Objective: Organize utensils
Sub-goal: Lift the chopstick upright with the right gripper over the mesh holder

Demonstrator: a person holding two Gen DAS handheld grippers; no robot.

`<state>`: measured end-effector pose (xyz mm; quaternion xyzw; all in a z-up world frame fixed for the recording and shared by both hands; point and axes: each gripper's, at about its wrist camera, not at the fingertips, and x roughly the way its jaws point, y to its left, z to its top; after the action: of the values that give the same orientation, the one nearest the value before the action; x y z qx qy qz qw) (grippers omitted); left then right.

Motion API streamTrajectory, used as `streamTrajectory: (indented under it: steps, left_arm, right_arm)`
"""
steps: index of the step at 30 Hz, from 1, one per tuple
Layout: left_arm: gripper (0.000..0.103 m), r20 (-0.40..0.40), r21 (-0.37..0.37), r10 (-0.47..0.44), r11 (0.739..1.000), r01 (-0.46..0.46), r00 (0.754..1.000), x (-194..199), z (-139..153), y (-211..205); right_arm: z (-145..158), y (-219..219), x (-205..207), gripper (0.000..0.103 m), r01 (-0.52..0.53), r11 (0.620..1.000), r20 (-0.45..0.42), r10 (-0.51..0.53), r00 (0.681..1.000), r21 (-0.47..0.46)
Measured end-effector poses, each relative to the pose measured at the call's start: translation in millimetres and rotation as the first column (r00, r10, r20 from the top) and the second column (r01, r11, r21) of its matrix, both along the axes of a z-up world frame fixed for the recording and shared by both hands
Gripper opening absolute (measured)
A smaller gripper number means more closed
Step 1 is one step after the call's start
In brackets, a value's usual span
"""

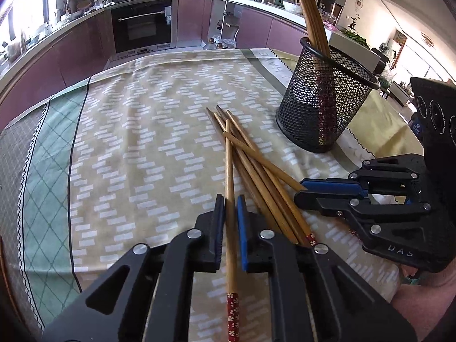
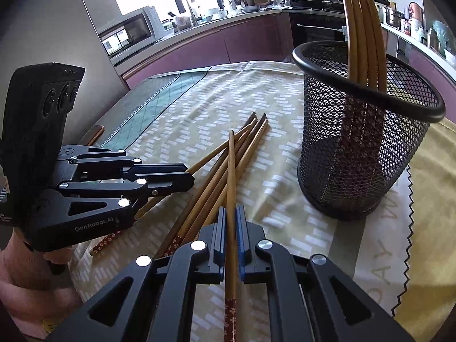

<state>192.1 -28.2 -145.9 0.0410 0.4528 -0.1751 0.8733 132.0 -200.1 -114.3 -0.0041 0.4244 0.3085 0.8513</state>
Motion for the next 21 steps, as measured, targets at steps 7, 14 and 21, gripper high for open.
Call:
streamTrajectory:
  steps: [7, 14, 21]
  left_arm:
    - [0.010, 0.023, 0.046, -0.002, 0.999, 0.001, 1.000, -1, -1, -7]
    - [0.007, 0.047, 0.066, 0.014, 0.998, -0.017, 0.999, -10, 3, -13]
    - [0.007, 0.080, -0.024, -0.011, 1.000, 0.013, 0.997, -25, 34, -4]
  right_arm:
    - [2, -2, -3, 0.006, -0.005, 1.000, 0.006, 0.004, 1.000, 0.007]
    - [14, -9, -12, 0.006, -0.012, 0.999, 0.044, 0.011, 0.999, 0.031]
    - [41, -26, -26, 0.006, -0.005, 0.997, 0.116, -0.003, 0.993, 0.074]
